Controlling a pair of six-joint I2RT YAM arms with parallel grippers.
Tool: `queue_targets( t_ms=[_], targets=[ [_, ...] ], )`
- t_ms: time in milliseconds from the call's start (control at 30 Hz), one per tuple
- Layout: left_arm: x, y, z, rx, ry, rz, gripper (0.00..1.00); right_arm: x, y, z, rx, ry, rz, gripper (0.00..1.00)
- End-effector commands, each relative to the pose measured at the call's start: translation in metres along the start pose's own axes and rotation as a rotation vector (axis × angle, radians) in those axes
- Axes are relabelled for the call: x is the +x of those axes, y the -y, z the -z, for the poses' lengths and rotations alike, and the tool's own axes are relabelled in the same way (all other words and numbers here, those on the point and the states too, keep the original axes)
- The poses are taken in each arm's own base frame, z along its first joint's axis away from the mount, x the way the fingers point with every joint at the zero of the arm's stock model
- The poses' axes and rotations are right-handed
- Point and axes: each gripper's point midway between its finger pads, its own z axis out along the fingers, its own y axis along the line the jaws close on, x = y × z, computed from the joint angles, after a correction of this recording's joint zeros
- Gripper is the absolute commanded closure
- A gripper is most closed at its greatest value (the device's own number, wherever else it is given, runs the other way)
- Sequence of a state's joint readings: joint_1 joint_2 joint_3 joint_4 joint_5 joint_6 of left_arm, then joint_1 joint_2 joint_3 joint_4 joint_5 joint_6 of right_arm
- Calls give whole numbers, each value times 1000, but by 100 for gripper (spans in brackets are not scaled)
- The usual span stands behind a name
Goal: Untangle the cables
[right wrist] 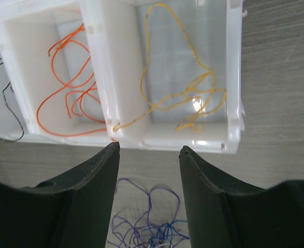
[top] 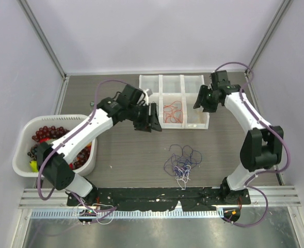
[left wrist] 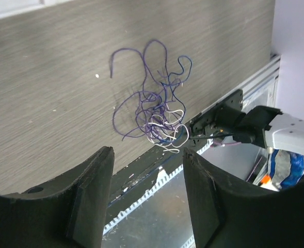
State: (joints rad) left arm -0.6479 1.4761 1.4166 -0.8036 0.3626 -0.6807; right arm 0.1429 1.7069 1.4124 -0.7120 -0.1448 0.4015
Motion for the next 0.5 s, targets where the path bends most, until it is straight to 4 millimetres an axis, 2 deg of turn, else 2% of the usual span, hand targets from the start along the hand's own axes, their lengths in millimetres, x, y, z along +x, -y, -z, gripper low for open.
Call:
queue_targets(
  t_ms=[0,100,200,300,400,467],
  targets=[
    [19,21,-41,42,-74,-74,41,15,2,50,0,72,23,43],
    [29,24,-69,28,-123,-94,41,43,5,59,-17,47,23,43],
    [34,21,-96,8,-177,-105,44,86,8,63,-56,-2,42,43],
    [49,15,-122,-6,-264,-99,50,127,3,65,-121,-63,79,43],
    [63,11,-137,-33,-318,-130,51,160,6,70,-151,-105,87,43],
    [69,7,-145,-47,-335,-154,51,173,4,74,-182,-112,82,43]
  ],
)
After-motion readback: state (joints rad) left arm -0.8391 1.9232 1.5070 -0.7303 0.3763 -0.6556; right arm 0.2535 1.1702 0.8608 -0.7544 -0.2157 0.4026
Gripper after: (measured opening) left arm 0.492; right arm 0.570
